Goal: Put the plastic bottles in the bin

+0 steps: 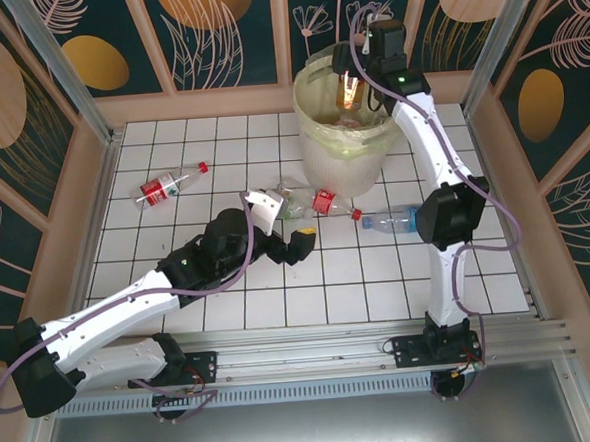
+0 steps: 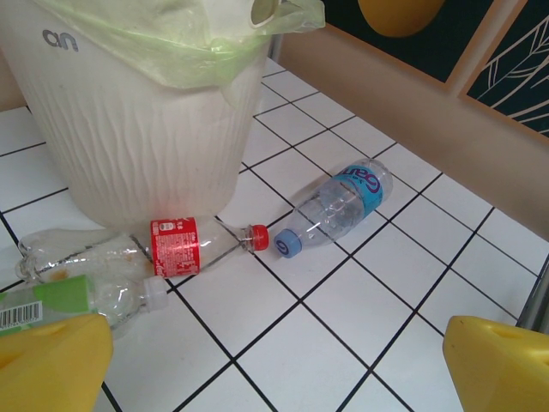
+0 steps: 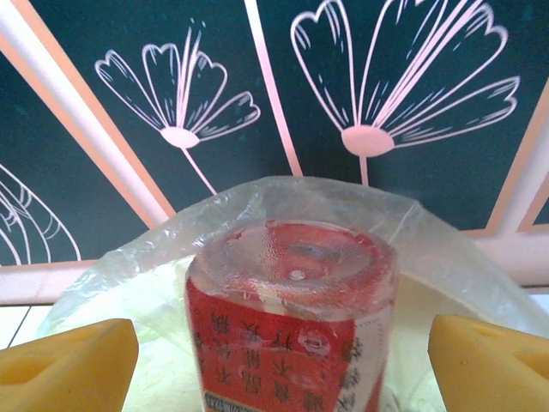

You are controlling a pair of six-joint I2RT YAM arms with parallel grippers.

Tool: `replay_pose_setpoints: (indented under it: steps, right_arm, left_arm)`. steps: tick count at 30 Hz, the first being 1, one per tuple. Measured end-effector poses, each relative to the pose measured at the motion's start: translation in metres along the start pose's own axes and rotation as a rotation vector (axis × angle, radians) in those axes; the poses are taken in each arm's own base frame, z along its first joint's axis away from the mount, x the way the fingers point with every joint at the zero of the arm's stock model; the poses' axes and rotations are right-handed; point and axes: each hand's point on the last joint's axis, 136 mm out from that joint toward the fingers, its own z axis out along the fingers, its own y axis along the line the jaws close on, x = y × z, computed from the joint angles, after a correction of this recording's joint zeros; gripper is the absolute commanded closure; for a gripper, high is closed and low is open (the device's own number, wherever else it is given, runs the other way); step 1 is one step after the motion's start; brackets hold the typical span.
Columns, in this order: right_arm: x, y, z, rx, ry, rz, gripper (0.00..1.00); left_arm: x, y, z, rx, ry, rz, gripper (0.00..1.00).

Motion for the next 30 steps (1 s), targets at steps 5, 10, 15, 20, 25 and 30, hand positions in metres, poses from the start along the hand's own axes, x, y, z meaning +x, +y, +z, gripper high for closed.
replay_pose_setpoints:
  steps: [5, 10, 15, 20, 25, 30]
  right_arm:
    - [0.031, -0.007, 0.023, 0.042, 0.067, 0.031, 0.11]
    - [0.043, -0.011, 0.030, 0.061, 0.097, 0.050, 0.19]
    - [0.039, -0.007, 0.029, 0.040, 0.091, 0.082, 0.29]
    - [0.038, 0.004, 0.029, -0.030, 0.098, 0.146, 0.34]
    - [0.031, 0.012, 0.020, -0.119, 0.095, 0.236, 0.34]
    - [0.026, 0.024, 0.001, -0.233, 0.106, 0.325, 0.33]
  left_arm:
    - [0.000, 0.000, 0.000, 0.000, -0.001, 0.000, 0.01]
    - [0.000, 0.000, 0.000, 0.000, -0.001, 0.000, 0.02]
    - [0.000, 0.000, 0.000, 0.000, -0.001, 0.000, 0.01]
    - [0.000, 0.000, 0.000, 0.000, -0.001, 0.000, 0.01]
    - [0.000, 0.000, 0.000, 0.000, -0.001, 0.000, 0.01]
    - [0.000, 0.000, -0.001, 0.001, -0.002, 0.000, 0.01]
